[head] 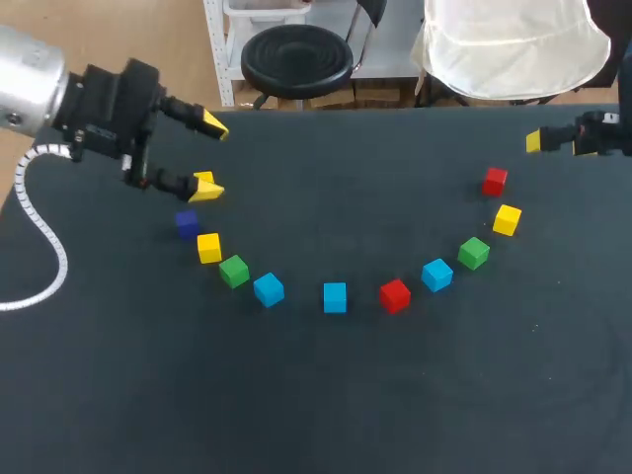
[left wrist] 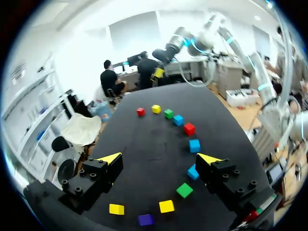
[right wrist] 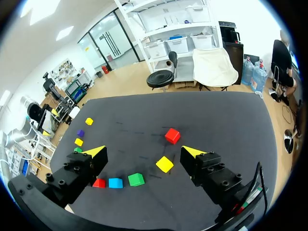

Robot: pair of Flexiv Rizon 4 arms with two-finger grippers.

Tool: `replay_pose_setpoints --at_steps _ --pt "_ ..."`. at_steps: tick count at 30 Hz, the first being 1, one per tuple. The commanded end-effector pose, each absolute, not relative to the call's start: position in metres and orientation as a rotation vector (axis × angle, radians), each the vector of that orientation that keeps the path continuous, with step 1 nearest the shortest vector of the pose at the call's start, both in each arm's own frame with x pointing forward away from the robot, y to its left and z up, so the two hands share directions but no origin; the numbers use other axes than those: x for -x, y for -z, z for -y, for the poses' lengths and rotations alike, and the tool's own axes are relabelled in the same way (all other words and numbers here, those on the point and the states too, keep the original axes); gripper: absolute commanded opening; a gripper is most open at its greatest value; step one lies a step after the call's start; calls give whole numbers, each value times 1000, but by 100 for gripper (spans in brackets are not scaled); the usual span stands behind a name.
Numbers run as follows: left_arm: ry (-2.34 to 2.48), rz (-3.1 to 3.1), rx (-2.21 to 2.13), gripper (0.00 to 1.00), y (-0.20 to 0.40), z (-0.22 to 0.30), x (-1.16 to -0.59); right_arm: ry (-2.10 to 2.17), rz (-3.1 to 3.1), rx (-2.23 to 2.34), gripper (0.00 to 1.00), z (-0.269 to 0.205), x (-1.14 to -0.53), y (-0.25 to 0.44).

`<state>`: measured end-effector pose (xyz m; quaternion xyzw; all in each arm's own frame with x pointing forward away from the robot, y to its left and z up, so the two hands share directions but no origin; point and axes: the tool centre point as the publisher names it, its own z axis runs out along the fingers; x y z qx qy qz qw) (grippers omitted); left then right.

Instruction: Place the blue cubes, place green cubes on the blue cubes, place the yellow cubes on the green cubes, then place the red cubes on the yellow cubes, and place purple cube on the red cubes.

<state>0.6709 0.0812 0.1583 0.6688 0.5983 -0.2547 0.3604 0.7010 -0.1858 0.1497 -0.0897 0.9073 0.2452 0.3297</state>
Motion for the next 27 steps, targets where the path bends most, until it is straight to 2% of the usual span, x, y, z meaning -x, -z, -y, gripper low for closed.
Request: replay_pose_setpoints --at_steps 1,14,27 --pt "736 -1701 -1882 100 -153 -88 -681 -638 -2374 232 100 185 -700 -150" --pt "736 -1701 -1882 100 -153 -88 -681 -638 -2374 232 100 185 -700 -150" --pt "595 -1794 -1826 100 -149 -82 -734 -638 -2374 232 100 185 -700 -150"
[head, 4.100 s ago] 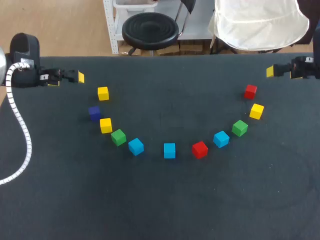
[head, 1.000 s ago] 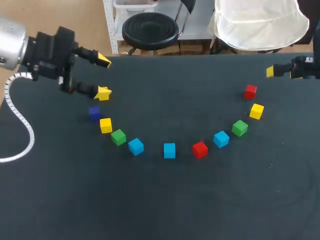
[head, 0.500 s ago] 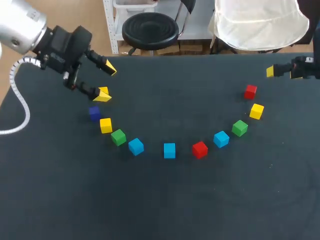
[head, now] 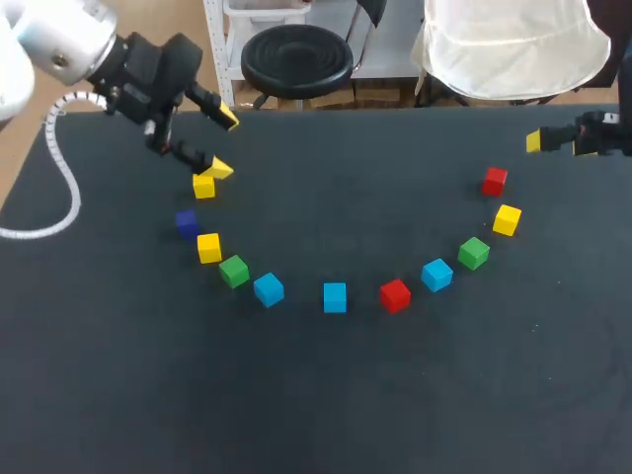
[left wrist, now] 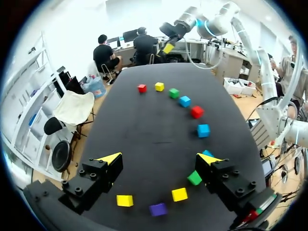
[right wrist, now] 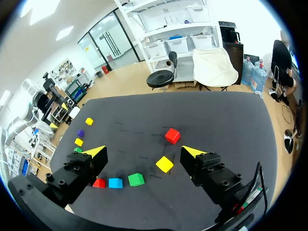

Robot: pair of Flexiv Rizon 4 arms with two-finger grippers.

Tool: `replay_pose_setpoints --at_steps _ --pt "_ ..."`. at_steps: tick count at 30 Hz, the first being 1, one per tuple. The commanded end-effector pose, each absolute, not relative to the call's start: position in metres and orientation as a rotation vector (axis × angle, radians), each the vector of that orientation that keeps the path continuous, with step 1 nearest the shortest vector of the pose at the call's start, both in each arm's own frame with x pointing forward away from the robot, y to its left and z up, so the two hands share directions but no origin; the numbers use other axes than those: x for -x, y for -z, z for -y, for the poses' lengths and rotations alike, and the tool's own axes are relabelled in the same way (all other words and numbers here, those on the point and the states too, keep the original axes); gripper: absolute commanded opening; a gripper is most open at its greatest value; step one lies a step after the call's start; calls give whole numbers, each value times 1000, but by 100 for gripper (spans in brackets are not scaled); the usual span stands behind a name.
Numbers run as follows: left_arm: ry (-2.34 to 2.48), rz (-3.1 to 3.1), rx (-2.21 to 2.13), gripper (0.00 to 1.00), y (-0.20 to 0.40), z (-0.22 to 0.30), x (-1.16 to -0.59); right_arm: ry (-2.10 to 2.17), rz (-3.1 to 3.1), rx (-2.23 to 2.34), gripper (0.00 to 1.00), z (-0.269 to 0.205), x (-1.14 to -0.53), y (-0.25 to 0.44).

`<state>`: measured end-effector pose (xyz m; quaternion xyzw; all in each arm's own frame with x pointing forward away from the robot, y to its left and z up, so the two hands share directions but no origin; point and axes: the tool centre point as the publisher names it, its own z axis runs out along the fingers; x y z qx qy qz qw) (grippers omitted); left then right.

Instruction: Place the blue cubes, place green cubes on the blue cubes, place the yellow cubes on the green cubes, then place the red cubes on the yellow cubes, and place purple cube on the red cubes.

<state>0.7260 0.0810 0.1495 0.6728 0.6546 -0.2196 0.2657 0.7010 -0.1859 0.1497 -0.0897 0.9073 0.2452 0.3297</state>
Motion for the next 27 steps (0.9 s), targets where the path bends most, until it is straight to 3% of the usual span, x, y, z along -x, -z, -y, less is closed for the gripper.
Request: replay_pose_setpoints --at_steps 1,15,20,27 --pt "581 -1820 -1812 100 -146 -84 -734 -638 -2374 232 100 185 -700 -150" --pt "590 -1879 -1782 100 -138 -90 -732 -638 -2374 232 100 185 -700 -150" --pt "590 -1879 -1782 100 -138 -90 -732 -722 -2315 657 100 126 -693 -178" --pt "590 -1879 -1782 100 -138 -90 -732 -812 -2244 1082 100 78 -666 -197"
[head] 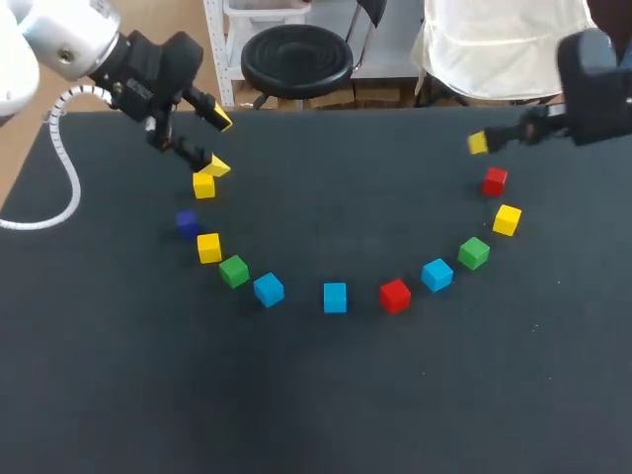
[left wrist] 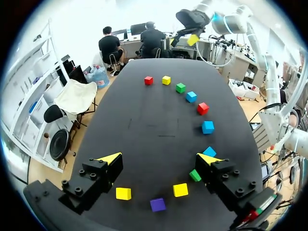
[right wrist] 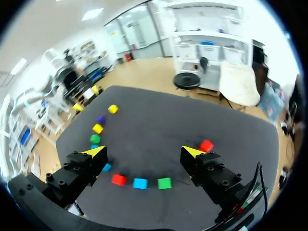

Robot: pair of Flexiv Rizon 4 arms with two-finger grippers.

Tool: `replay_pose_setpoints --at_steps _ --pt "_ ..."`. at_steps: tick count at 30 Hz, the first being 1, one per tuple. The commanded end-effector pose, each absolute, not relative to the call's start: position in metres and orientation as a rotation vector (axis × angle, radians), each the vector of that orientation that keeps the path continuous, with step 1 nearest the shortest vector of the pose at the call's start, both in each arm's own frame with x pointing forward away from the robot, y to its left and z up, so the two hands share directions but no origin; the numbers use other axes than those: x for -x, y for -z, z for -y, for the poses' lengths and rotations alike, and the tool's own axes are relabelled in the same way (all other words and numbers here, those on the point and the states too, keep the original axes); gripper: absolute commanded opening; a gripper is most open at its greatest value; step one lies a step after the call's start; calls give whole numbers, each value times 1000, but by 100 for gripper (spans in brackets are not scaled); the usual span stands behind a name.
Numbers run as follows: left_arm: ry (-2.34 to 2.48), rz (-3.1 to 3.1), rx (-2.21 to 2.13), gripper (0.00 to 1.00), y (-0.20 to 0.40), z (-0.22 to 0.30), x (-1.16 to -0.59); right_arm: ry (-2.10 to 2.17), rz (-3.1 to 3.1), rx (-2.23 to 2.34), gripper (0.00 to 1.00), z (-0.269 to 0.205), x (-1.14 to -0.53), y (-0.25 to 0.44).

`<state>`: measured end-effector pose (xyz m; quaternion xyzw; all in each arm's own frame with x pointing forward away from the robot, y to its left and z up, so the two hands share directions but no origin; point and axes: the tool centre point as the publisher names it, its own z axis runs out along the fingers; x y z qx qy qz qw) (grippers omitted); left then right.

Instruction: Place the blue cubes, place green cubes on the blue cubes, place the yellow cubes on the green cubes, then place the red cubes on the yellow cubes, and place purple cube on the red cubes.

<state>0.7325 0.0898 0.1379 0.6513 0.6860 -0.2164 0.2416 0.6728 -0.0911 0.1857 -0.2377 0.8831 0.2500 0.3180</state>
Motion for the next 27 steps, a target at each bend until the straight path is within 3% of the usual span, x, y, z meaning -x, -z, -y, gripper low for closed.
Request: replay_pose_setpoints --at_steps 1,4,22,27 --pt "590 -1879 -1782 100 -138 -90 -732 -828 -2232 1144 100 70 -662 -198" --pt "590 -1879 -1782 100 -138 -90 -732 -890 -2203 1282 100 49 -652 -197" --pt "590 -1879 -1782 100 -138 -90 -732 -890 -2203 1282 100 49 -652 -197" --pt "590 -1879 -1782 100 -138 -90 -732 -846 -2123 1469 100 9 -617 -187"
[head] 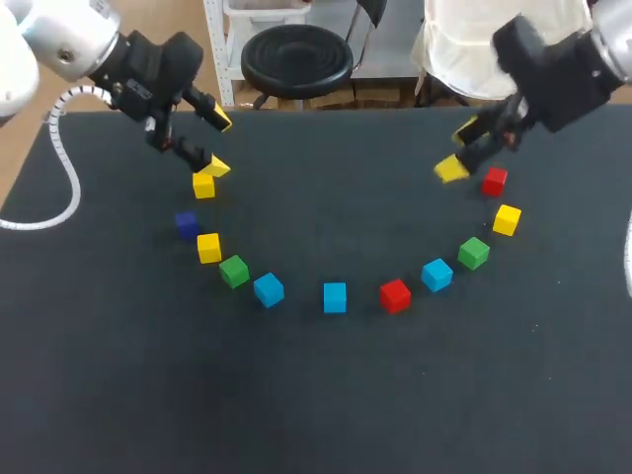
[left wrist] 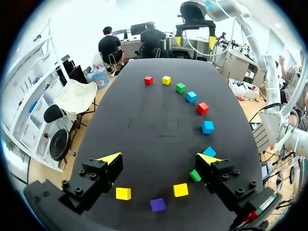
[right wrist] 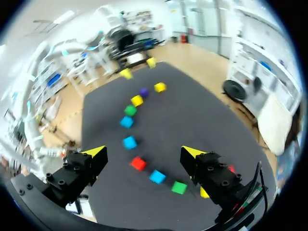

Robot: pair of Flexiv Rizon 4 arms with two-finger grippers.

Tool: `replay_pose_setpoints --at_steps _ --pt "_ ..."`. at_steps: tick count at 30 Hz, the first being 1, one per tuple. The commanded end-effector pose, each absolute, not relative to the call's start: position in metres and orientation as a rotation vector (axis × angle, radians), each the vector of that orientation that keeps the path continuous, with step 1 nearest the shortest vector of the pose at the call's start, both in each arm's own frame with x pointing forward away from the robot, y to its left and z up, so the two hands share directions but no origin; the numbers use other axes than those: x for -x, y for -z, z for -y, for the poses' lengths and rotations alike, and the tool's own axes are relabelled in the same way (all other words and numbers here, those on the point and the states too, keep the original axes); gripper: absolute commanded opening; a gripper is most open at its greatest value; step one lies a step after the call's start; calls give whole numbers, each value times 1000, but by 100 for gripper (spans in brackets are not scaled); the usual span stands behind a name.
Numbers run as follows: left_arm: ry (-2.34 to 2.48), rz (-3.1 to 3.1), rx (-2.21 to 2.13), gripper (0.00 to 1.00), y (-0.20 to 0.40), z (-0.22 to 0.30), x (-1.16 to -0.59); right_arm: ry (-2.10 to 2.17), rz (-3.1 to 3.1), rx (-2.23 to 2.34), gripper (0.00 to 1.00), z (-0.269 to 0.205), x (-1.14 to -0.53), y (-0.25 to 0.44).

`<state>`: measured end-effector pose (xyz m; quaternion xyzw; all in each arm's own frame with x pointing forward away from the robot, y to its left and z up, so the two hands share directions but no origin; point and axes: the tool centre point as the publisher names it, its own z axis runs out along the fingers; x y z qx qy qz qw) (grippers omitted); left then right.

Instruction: Place the blue cubes, place green cubes on the blue cubes, place the yellow cubes on the green cubes, then place the red cubes on the yellow cubes, and place purple cube on the red cubes.

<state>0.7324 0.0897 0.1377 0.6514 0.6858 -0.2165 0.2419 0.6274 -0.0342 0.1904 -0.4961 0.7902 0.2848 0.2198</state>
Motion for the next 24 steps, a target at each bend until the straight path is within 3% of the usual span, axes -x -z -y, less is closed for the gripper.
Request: replay_pose_setpoints --at_steps 1,12,24 --pt "590 -1879 -1782 100 -138 -90 -732 -888 -2038 1522 100 4 -609 -185" --pt "590 -1879 -1782 100 -138 -90 -732 -915 -1809 1610 100 -21 -539 -148" --pt "590 -1879 -1782 100 -138 -90 -732 -926 -1783 1709 100 -45 -535 -136"
